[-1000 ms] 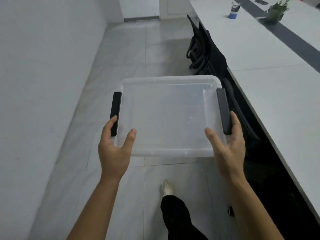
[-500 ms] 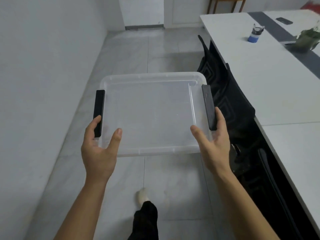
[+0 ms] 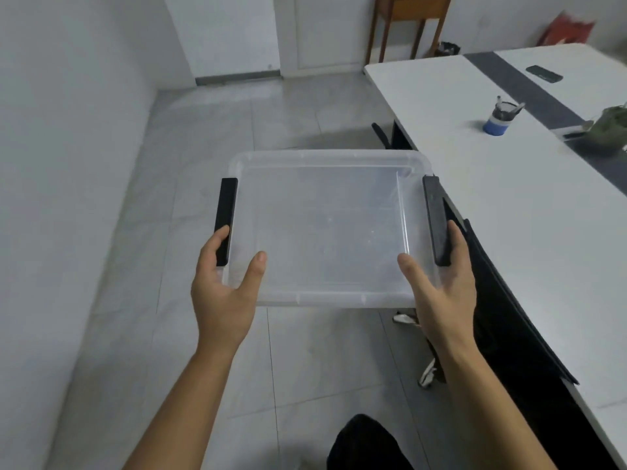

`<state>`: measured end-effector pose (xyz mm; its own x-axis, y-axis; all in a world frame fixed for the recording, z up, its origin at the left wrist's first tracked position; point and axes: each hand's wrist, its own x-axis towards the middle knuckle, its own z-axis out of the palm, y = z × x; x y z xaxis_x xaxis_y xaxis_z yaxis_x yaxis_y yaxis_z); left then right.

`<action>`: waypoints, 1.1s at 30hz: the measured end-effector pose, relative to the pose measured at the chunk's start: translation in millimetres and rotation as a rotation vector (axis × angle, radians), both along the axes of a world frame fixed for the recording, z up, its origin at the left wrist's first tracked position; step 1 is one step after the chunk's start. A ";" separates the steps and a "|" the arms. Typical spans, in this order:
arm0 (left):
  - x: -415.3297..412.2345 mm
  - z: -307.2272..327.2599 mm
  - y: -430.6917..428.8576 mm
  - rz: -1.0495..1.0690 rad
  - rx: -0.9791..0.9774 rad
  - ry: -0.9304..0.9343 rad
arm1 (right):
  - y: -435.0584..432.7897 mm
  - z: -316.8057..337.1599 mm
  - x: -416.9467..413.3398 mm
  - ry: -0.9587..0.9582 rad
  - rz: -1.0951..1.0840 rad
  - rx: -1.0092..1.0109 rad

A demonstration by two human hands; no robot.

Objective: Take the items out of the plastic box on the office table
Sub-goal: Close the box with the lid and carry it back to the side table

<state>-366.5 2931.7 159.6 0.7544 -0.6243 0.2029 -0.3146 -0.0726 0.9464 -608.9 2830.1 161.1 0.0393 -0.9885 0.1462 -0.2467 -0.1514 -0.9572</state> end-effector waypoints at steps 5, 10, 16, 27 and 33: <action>43.7 -7.3 -169.3 -0.091 -0.006 -0.002 | -147.0 -16.9 38.3 -0.004 -0.113 -0.005; 93.3 -7.9 -332.7 -0.055 -0.005 -0.044 | -315.3 -26.1 91.4 -0.054 -0.094 0.017; 180.7 14.1 -475.5 0.057 0.003 -0.043 | -486.2 -1.6 188.0 -0.025 0.013 0.026; 362.9 -13.0 -769.1 0.018 -0.025 0.027 | -767.1 -10.7 366.2 0.007 -0.035 0.011; 422.3 9.4 -951.6 -0.145 0.001 0.005 | -910.7 10.1 413.0 0.016 -0.186 0.003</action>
<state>55.8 1980.1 169.0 0.6575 -0.7267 0.1990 -0.3174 -0.0276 0.9479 -195.9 1919.4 171.3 -0.1420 -0.9793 0.1444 -0.2850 -0.0992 -0.9534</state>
